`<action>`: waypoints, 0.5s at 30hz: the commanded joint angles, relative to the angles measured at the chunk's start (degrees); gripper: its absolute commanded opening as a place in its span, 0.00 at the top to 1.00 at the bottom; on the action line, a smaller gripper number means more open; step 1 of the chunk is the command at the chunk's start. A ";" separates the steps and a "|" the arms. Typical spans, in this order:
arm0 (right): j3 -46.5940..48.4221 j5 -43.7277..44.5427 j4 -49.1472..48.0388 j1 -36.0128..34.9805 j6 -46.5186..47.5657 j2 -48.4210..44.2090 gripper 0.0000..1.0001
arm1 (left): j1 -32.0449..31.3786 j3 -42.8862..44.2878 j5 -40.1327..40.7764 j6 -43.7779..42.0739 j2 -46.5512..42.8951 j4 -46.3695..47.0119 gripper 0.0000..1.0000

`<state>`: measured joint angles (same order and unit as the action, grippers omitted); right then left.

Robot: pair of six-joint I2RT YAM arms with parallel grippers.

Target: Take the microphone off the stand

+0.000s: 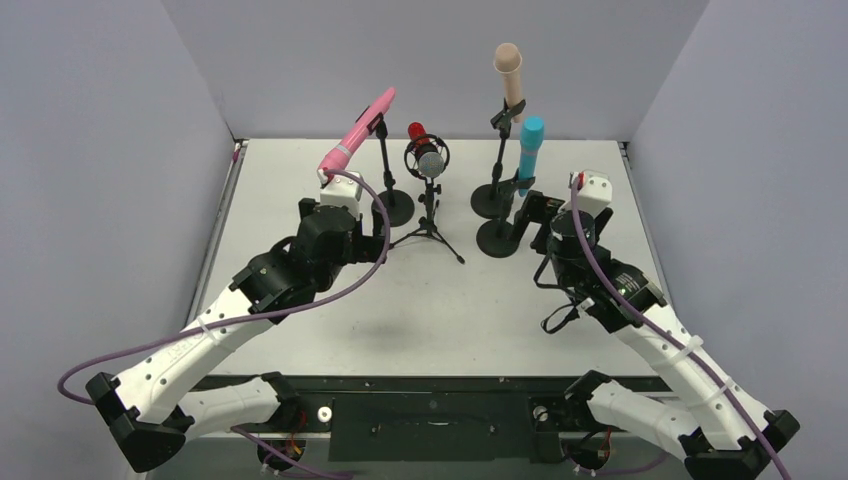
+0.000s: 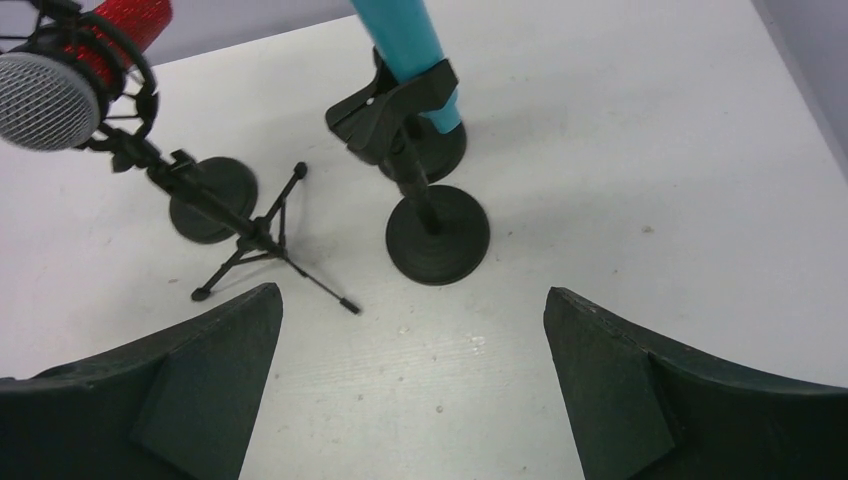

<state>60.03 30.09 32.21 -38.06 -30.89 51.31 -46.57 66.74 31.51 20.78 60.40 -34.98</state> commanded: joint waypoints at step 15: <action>19.66 -16.06 -6.69 14.30 18.40 21.56 0.03 | 0.15 4.13 -2.14 -0.34 -2.05 -0.32 0.04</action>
<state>75.88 18.06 27.66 -24.62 -16.19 70.63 -46.54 67.57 30.02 20.49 59.86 -35.35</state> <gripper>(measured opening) 0.970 0.964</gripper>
